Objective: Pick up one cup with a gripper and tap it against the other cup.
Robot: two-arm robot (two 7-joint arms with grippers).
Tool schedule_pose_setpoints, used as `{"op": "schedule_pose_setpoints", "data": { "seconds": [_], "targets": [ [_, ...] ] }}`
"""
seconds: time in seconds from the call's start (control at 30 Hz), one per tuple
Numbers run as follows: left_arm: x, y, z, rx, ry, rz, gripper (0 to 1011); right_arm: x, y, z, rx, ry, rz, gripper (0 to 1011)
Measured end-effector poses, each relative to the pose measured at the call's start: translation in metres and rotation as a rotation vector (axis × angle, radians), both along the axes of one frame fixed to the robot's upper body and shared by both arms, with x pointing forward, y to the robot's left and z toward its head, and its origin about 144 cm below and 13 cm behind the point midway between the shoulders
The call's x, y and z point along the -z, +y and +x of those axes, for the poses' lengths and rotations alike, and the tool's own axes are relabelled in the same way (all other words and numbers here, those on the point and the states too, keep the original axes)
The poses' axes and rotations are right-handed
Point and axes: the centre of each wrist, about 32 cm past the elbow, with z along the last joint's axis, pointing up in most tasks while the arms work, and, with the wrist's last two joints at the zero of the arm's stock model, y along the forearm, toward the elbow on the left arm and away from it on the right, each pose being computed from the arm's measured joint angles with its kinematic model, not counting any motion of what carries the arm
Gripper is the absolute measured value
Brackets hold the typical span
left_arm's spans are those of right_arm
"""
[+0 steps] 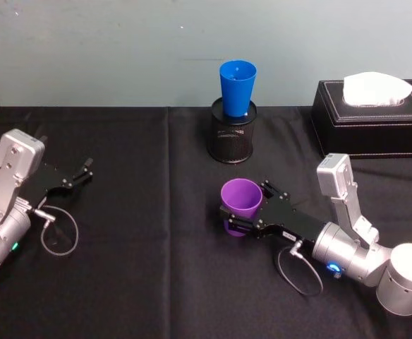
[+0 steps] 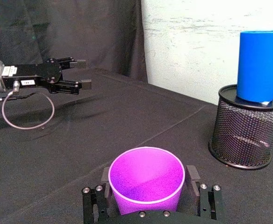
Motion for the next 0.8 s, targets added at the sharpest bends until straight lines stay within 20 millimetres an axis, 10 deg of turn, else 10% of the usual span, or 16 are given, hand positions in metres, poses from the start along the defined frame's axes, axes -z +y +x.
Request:
{"op": "schedule_pose_setpoints", "data": {
  "seconds": [0.3, 0.8],
  "targets": [
    [0.0, 0.0, 0.0, 0.0, 0.0, 0.0, 1005, 0.0, 0.0, 0.0, 0.0, -0.001, 0.0, 776],
    [0.0, 0.0, 0.0, 0.0, 0.0, 0.0, 1005, -0.014, 0.001, -0.003, -0.022, -0.035, -0.037, 733]
  ]
}}
